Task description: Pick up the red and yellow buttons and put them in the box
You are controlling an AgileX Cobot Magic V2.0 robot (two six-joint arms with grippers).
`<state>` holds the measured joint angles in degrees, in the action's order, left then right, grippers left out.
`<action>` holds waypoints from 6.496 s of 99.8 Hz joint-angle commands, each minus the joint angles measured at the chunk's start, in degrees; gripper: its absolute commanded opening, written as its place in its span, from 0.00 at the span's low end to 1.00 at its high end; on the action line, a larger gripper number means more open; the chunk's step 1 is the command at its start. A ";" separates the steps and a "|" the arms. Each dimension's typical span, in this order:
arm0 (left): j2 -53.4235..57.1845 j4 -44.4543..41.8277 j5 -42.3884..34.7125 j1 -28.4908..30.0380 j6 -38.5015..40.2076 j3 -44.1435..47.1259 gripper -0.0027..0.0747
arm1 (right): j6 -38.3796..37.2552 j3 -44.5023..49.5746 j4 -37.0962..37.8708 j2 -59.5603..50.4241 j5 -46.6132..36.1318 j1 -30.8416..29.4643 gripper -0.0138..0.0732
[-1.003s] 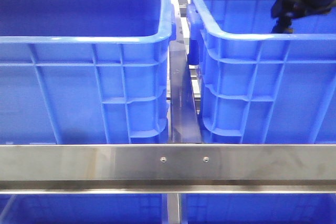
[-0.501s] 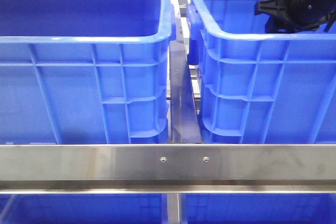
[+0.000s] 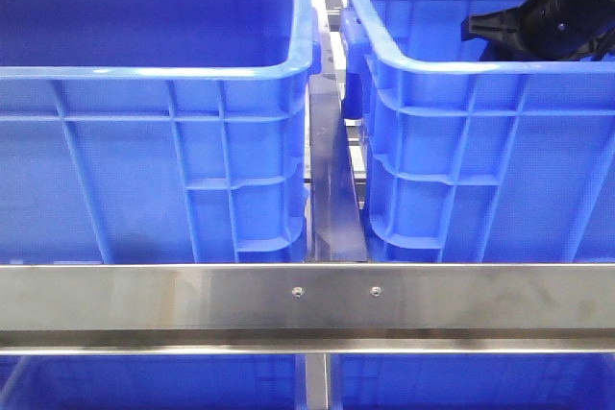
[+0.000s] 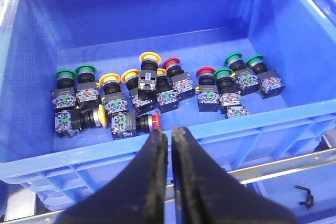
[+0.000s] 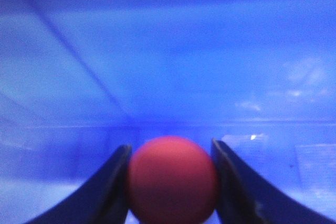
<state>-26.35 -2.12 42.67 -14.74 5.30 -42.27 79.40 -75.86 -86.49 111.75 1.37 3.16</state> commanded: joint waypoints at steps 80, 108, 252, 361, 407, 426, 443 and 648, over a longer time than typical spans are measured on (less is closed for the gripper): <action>-0.34 0.21 -4.18 0.31 0.54 -1.45 0.01 | 0.68 17.62 -0.20 -36.73 -2.42 -0.15 0.78; -0.34 0.21 -4.18 0.31 0.54 -1.45 0.01 | 0.68 30.71 -0.20 -56.63 -2.42 -0.15 0.78; -0.34 0.10 -4.18 0.31 0.54 -1.45 0.55 | 0.68 44.29 -0.52 -79.50 1.70 -0.15 0.08; -59.68 -6.33 -4.58 0.65 -2.79 -32.14 0.57 | 0.68 44.34 -0.52 -79.50 1.37 -0.15 0.08; -67.87 -8.00 -6.15 2.50 -2.60 -35.69 0.57 | 0.68 44.33 -0.52 -79.45 0.73 -0.15 0.08; -69.99 -8.00 -7.56 2.49 -2.60 -35.70 0.57 | 0.68 44.40 -0.52 -79.32 0.14 -0.15 0.08; -72.47 -8.00 -8.35 2.96 -2.60 -35.70 0.57 | 0.68 44.70 -0.52 -79.32 0.05 -0.15 0.08; -40.06 -2.54 0.66 -33.84 -2.57 -35.12 0.01 | 0.68 44.70 -0.59 -79.32 -0.36 -0.15 0.08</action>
<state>-67.85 -4.65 46.13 -44.27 2.48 -75.92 79.49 -29.74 -86.49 32.32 1.47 3.16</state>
